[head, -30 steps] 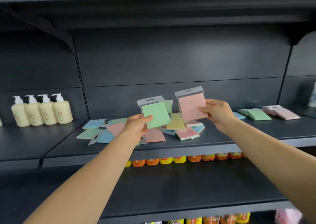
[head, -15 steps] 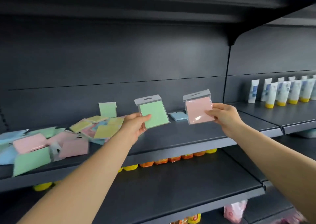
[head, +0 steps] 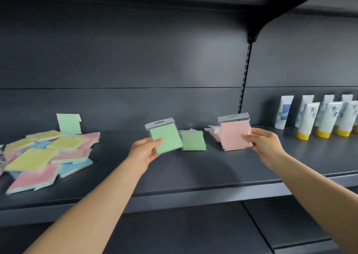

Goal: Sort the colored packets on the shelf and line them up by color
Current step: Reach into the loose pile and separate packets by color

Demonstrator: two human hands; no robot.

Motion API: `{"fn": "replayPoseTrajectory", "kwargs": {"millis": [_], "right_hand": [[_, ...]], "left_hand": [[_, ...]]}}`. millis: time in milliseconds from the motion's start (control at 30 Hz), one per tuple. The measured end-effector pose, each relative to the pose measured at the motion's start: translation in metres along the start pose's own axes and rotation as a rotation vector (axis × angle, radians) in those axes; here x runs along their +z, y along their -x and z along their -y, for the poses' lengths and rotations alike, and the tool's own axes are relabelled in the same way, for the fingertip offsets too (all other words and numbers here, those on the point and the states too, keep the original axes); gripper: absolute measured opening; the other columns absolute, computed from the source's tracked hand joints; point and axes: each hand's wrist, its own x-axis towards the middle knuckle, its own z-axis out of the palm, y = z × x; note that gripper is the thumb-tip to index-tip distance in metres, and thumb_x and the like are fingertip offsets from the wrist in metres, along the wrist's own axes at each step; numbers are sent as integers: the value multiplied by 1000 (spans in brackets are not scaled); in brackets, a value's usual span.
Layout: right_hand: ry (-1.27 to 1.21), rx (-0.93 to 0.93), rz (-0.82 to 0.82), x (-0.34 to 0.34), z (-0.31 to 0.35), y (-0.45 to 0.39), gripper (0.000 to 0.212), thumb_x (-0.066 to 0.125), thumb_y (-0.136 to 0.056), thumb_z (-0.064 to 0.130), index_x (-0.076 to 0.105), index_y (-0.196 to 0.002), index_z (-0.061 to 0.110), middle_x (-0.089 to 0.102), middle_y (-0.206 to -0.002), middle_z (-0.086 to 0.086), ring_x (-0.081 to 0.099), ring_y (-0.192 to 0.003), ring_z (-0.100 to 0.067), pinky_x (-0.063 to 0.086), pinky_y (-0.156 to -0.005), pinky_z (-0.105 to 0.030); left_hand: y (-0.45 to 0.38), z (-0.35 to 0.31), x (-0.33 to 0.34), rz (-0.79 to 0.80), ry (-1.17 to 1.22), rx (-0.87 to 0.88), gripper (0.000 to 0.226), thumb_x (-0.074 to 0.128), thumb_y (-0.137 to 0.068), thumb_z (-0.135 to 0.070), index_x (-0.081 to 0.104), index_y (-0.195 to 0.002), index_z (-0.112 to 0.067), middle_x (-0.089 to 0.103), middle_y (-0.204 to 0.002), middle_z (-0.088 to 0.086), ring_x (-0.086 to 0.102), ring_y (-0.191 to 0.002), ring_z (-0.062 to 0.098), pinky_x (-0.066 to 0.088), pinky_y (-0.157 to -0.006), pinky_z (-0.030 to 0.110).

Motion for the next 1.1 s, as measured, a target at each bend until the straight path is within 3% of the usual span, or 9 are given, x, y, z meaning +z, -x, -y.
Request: {"fn": "replayPoseTrajectory", "kwargs": {"millis": [333, 467, 533, 700, 867, 1000, 1100], "right_hand": [[2, 89, -17, -16, -56, -54, 27, 67, -79, -5, 66, -106, 1, 69, -99, -17, 64, -88, -30, 49, -93, -43], [148, 16, -4, -15, -62, -64, 24, 65, -82, -5, 69, -104, 3, 70, -87, -7, 64, -83, -24, 48, -83, -32], [218, -6, 4, -14, -65, -67, 24, 64, -83, -2, 69, -106, 4, 71, -91, -7, 64, -85, -23, 47, -80, -29], [338, -38, -3, -13, -65, -70, 21, 62, -86, 1, 70, -104, 5, 70, -92, -5, 65, -89, -23, 48, -82, -30], [434, -42, -31, -10, -62, -66, 22, 62, -86, 4, 68, -106, 4, 66, -93, -4, 60, -88, -21, 42, -78, -28], [502, -48, -58, -8, -59, -63, 25, 63, -85, 7, 67, -110, 4, 63, -94, -4, 56, -88, -20, 40, -79, -28], [567, -51, -86, -6, -56, -60, 29, 65, -85, 9, 65, -113, 3, 65, -103, -9, 57, -94, -24, 41, -83, -30]], "left_hand": [[-31, 34, 48, 28, -131, -11, 15, 67, -82, 1, 67, -96, -5, 70, -99, 10, 66, -91, 24, 54, -77, 30], [-42, 43, 63, 5, -404, 38, 5, 70, -79, -4, 66, -78, -6, 65, -73, 3, 59, -68, 19, 50, -74, 29], [-49, 48, 65, -35, -524, 74, 18, 73, -76, -8, 57, -70, -4, 49, -63, 5, 44, -59, 20, 41, -69, 28], [-52, 54, 68, -95, -683, 148, 41, 75, -75, -17, 40, -54, -12, 41, -57, 2, 40, -56, 18, 31, -55, 24], [-51, 59, 72, -160, -771, 270, 25, 77, -72, -24, 59, -76, -8, 50, -70, 4, 44, -66, 19, 37, -64, 27], [-51, 59, 71, -162, -817, 286, 45, 76, -71, -26, 35, -54, -15, 32, -55, 1, 29, -58, 18, 25, -54, 27], [-47, 54, 69, -151, -929, 263, 59, 73, -73, -33, 21, -50, -18, 21, -50, -1, 21, -51, 17, 15, -48, 27]]}}
